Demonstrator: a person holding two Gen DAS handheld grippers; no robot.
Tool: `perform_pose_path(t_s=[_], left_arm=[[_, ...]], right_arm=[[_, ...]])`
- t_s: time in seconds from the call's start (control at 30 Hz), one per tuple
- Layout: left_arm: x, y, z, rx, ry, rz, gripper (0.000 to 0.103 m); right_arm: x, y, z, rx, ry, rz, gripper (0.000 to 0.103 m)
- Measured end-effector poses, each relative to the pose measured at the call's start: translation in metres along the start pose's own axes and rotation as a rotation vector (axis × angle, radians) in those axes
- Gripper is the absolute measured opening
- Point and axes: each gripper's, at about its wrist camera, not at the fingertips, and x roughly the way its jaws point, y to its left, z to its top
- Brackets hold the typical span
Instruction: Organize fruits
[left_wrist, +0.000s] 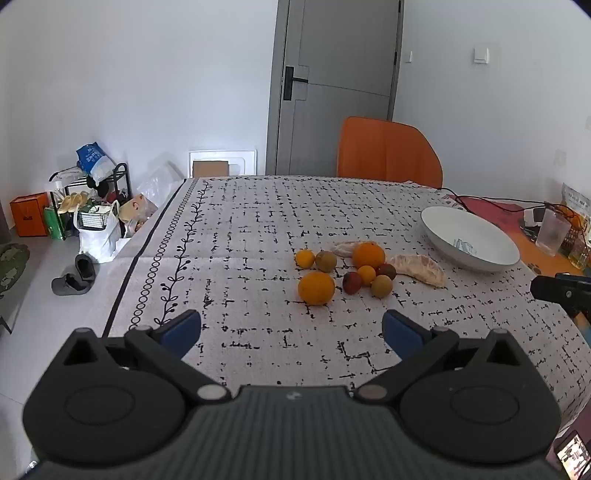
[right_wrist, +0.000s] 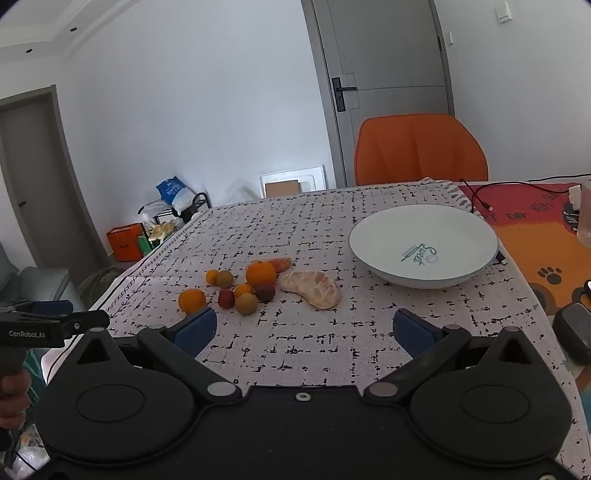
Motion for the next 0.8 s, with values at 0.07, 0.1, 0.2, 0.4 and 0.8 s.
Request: perform_pose_path(t_s=[0.07,0.1,0.2,0.4,0.8], left_arm=[[-0.0003,-0.0002,0.0000,-0.004,0.000,-0.004,0.103],[0.0005,0.0004,-0.0030,-0.005,0.000,-0.005,0.103],[0.0019,-0.0009,-0.0046,-0.005,0.002,-0.002,0.103],[0.0026,0.0005,-0.0064,-0.009,0.008,-0.004,0.103],[0.0046,0.0012,-0.0025,-0.005,0.012,-0.006,0.103]], right_arm=[[0.0010,0.0004,0.0002,-0.001,0.003,-0.001,0.103],[0.0013,0.0005,0.0002,0.001,0.002,0.000,0.103],[0.0017,0.0011,-0.0004,0.003,0.000,-0.002,0.103],[0.0078,0.0041,-0.0056,-0.006,0.015,-0.006,0.103],[0.0054,0.0034,-0.0056,-0.009,0.027,-0.016,0.103]])
